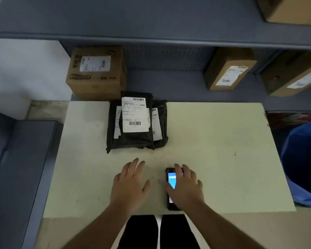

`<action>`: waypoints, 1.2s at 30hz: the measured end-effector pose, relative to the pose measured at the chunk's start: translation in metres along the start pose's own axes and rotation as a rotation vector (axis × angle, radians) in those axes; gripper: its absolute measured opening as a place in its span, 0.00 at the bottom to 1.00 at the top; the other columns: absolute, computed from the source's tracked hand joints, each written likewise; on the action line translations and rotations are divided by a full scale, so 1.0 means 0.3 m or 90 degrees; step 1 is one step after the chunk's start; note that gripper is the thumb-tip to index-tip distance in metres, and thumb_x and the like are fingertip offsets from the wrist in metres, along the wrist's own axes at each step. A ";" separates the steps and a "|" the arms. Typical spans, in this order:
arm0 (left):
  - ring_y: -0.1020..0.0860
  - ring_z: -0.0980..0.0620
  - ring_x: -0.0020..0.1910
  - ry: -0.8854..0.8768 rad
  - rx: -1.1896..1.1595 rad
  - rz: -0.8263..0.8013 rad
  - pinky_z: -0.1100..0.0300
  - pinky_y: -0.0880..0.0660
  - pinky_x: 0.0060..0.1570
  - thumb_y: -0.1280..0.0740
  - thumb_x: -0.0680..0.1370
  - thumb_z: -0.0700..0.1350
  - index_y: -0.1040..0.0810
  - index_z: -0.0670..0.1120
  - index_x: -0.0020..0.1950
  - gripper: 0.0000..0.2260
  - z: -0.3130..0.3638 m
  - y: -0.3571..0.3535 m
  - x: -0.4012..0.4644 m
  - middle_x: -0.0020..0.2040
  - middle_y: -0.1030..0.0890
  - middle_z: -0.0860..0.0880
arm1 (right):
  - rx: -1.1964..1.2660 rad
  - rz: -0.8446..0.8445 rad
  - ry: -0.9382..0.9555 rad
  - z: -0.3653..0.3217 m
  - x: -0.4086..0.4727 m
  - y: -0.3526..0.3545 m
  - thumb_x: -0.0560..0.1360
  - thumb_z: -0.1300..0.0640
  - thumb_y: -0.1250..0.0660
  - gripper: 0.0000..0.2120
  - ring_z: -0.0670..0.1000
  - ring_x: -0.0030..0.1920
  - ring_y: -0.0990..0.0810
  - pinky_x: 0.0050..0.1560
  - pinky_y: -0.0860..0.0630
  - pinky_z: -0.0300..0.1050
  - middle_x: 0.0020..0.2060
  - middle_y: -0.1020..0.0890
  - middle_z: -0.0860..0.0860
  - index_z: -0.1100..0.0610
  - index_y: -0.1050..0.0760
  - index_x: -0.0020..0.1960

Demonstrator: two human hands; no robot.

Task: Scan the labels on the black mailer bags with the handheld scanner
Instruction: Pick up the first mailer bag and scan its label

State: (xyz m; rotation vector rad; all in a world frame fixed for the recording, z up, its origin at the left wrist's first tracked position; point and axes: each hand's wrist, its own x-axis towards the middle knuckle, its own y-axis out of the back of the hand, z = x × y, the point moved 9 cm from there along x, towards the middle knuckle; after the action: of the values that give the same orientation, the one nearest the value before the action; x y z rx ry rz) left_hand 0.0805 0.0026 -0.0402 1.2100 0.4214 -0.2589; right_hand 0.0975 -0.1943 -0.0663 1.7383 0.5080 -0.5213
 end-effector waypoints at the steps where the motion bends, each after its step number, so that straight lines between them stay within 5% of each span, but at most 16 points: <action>1: 0.45 0.50 0.82 0.007 -0.006 -0.029 0.48 0.35 0.74 0.46 0.82 0.62 0.45 0.57 0.83 0.30 -0.009 -0.026 0.000 0.85 0.46 0.54 | 0.006 -0.008 -0.012 0.013 0.003 -0.011 0.83 0.36 0.40 0.38 0.56 0.82 0.39 0.77 0.33 0.61 0.84 0.41 0.50 0.48 0.48 0.87; 8: 0.45 0.50 0.82 0.016 0.023 -0.055 0.49 0.35 0.74 0.46 0.82 0.63 0.46 0.56 0.83 0.31 -0.056 -0.153 -0.016 0.85 0.46 0.54 | 0.064 -0.019 -0.120 0.092 0.000 -0.100 0.82 0.36 0.37 0.43 0.58 0.75 0.32 0.68 0.23 0.58 0.79 0.35 0.53 0.55 0.51 0.87; 16: 0.45 0.51 0.82 0.007 0.035 -0.072 0.49 0.36 0.73 0.45 0.81 0.64 0.47 0.56 0.83 0.32 -0.059 -0.197 -0.031 0.85 0.46 0.54 | 0.166 -0.026 -0.261 0.148 0.000 -0.178 0.78 0.35 0.30 0.42 0.58 0.72 0.28 0.66 0.23 0.59 0.74 0.30 0.54 0.55 0.42 0.82; 36: 0.44 0.51 0.82 0.022 -0.004 -0.060 0.50 0.33 0.73 0.44 0.81 0.64 0.46 0.56 0.83 0.32 -0.125 -0.199 -0.045 0.84 0.45 0.54 | 0.173 -0.030 -0.323 0.126 0.007 -0.211 0.74 0.43 0.22 0.42 0.56 0.69 0.28 0.63 0.21 0.56 0.70 0.30 0.53 0.56 0.39 0.78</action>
State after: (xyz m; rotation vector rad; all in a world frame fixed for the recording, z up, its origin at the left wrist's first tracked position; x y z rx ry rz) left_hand 0.0373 0.0174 -0.0956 1.1909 0.5089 -0.3176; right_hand 0.0591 -0.2176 -0.1249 1.7630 0.1188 -1.0679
